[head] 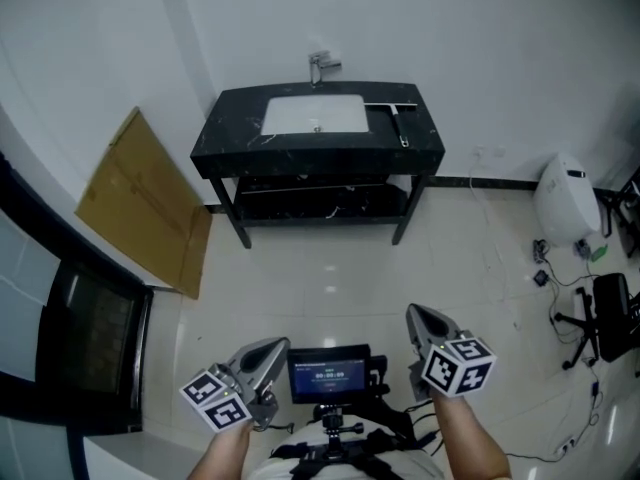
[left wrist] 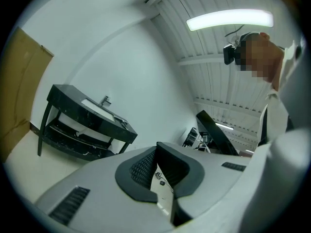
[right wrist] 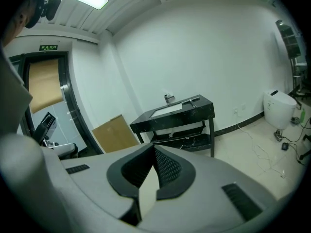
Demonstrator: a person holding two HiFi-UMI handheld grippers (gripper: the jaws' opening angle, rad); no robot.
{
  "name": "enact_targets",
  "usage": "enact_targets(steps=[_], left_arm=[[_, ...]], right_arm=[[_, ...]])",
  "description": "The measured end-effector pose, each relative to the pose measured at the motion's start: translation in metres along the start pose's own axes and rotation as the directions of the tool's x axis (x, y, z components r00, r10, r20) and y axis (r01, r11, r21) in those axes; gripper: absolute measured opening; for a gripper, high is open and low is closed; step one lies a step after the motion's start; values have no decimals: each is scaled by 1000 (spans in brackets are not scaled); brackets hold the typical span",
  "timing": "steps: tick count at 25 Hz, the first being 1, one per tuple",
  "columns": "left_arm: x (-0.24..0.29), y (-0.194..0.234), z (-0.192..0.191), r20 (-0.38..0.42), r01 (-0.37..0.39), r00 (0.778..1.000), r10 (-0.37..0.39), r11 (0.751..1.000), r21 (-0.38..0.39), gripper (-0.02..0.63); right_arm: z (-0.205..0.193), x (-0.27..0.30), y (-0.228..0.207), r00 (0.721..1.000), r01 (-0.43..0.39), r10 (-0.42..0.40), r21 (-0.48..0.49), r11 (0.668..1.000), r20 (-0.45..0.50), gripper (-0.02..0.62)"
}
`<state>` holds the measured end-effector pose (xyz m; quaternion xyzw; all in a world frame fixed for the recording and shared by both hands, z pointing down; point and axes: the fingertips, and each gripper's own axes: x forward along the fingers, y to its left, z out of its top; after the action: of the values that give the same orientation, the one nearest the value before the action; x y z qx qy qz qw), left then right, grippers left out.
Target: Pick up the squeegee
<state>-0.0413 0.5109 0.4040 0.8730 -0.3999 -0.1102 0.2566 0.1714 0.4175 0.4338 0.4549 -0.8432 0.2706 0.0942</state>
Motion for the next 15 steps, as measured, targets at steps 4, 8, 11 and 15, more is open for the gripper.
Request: enact_targets(steps=[4,8,11,15], left_arm=[[22,37,25,15,-49,999,49,999,-1,-3],[53,59,53,16,-76,997,76,997,25,-3],[76,73,71,32,-92,995,90,995,37,-3],[103,89,84,37,-92,995,91,995,40,-3]], right_arm=[[26,48,-11,999,-35,35,1,999,-1,-6],[61,87,-23,998,-67,67,-19,998,1,-6],[82,109,-37,997,-79,79,-33,996,2,-5],[96,132,-53,996,-83,83,-25,996,-9,-5]])
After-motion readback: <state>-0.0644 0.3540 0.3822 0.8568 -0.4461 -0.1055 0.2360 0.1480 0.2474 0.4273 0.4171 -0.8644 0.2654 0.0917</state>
